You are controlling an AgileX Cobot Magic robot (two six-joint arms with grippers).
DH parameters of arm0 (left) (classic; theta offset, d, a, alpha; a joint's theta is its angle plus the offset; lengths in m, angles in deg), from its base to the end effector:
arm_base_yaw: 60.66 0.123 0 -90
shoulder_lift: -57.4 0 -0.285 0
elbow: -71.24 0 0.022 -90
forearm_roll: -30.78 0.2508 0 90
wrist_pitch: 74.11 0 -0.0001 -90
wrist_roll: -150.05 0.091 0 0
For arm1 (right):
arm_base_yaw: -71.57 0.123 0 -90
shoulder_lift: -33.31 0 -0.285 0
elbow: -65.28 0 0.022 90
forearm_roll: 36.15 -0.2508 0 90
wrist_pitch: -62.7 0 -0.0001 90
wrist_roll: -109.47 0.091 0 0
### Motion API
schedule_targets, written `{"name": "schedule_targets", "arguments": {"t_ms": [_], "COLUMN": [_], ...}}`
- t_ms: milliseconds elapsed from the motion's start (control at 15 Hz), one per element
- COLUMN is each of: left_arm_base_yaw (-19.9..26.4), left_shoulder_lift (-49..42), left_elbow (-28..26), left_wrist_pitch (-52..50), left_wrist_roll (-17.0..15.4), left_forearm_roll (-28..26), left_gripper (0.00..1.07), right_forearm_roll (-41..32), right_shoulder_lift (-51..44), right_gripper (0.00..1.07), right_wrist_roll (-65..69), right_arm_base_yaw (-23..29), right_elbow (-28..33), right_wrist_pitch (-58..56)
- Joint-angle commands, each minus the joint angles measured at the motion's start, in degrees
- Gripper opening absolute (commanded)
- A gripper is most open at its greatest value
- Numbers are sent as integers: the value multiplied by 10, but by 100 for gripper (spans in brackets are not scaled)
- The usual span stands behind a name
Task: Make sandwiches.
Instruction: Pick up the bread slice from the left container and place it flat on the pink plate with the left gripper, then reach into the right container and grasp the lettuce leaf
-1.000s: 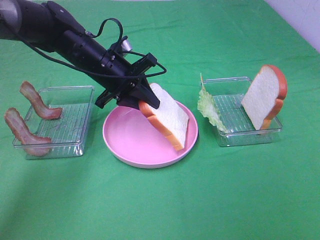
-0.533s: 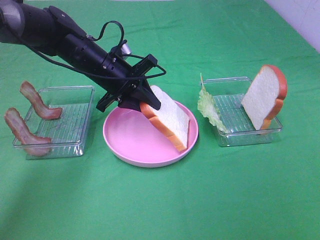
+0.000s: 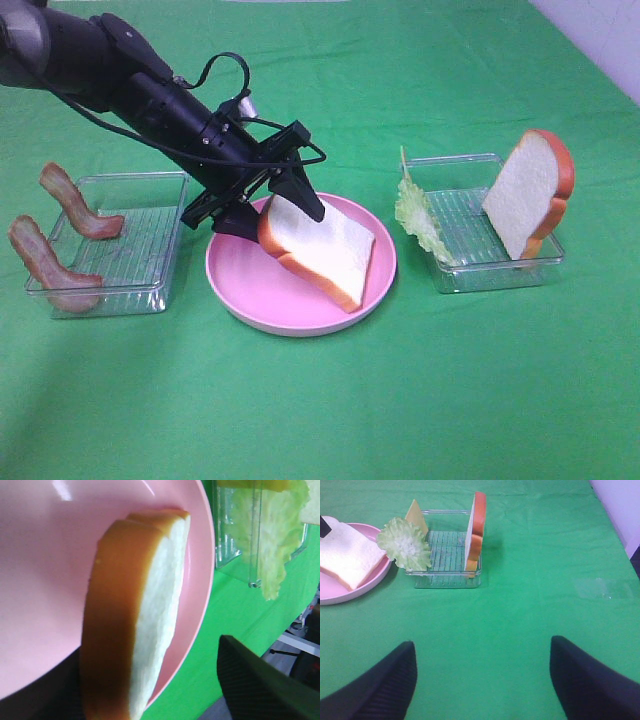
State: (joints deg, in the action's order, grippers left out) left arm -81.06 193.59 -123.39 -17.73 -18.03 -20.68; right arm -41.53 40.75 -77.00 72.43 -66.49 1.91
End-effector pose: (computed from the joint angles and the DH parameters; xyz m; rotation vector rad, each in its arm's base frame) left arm 0.4002 -0.2121 0.1412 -0.0814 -2.9022 1.1418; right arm -0.0068 0.0074 0.2792 -0.1347 2.0250 0.0504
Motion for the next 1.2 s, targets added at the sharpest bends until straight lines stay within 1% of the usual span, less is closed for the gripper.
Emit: {"name": "schedule_targets", "arguments": {"t_ms": [67,133,400,533,600,667,733,800,933,1000,1200], "left_arm_base_yaw": [-2,-7,-52,-64,-65,-65,-65,-65,-65,-65,-65], "left_shoulder_lift": [-21,-33,-54,-76,-91,-100,-118,-162,-211,-223,-287], "left_elbow": [-1,-1,-2,-15,-25,-30,-40,-54,-54,-54,-53], "left_wrist_pitch": [-6,-18,-43,-42,-32,-23,-7,30,69,80,167], "left_wrist_roll": [1,-11,-63,-119,-142,-148,-151,-151,-151,-151,-154], "left_forearm_roll": [61,112,231,317,351,368,400,439,474,483,528], "left_gripper": [65,65,68,68,68,68,68,68,68,68,68], "right_forearm_roll": [2,2,2,2,2,2,2,2,2,2,2], "right_shoulder_lift": [-8,-8,-8,-8,-8,-8,-8,-8,-8,-8,-8], "right_gripper": [71,71,71,71,71,71,71,71,71,71,71], "right_wrist_roll": [-6,-6,-6,-6,-6,-6,-6,-6,-6,-6,-6], "right_arm_base_yaw": [1,1,1,1,1,1,1,1,1,1,1], "right_elbow": [0,0,0,0,0,0,0,0,0,0,0], "right_wrist_pitch": [1,1,1,1,1,1,1,1,1,1,1]}}
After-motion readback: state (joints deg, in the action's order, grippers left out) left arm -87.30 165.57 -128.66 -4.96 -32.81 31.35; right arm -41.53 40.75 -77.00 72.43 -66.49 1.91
